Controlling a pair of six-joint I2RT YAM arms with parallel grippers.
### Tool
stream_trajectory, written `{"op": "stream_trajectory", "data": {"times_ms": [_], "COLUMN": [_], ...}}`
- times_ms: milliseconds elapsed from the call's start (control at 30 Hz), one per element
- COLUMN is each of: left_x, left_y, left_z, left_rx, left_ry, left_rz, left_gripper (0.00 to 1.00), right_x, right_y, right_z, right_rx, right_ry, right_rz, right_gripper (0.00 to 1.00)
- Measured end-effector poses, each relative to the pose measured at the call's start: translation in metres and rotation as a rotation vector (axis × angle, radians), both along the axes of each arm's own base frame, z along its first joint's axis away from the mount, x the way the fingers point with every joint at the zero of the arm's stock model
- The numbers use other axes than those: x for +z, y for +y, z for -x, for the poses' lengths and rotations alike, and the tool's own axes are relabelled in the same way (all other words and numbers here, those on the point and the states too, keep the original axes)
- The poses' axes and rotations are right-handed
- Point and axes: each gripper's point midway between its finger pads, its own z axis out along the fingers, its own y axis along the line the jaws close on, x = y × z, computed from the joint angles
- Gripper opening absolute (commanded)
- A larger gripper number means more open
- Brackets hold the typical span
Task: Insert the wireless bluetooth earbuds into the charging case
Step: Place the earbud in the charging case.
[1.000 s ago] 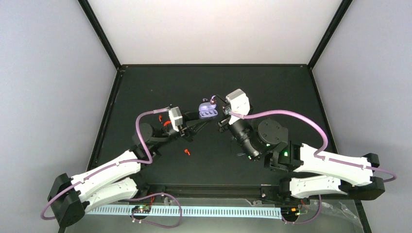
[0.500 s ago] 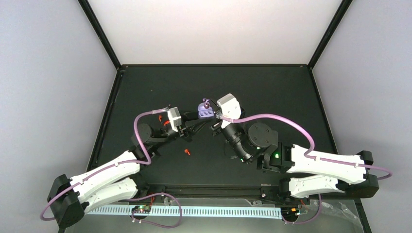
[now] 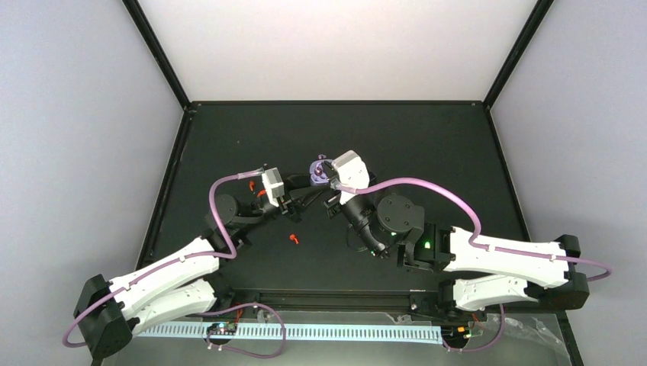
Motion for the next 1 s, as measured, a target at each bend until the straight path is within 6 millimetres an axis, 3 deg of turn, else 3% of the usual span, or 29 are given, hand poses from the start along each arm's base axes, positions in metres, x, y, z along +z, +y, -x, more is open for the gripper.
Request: {"op": "stream_trajectory", "data": {"times_ms": [1000], "left_x": [0.008], "left_y": [0.008], "left_z": [0.0], "left_rx": [0.024], "left_ry": [0.01], "left_rz": [0.028], "left_gripper": [0.01], "right_x": [-0.013], "right_y": [0.009], "right_z": [-0.001], "right_rx": [0.001], "right_ry": [0.015], "right_rz": [0.031], "right_gripper": [0.01]}}
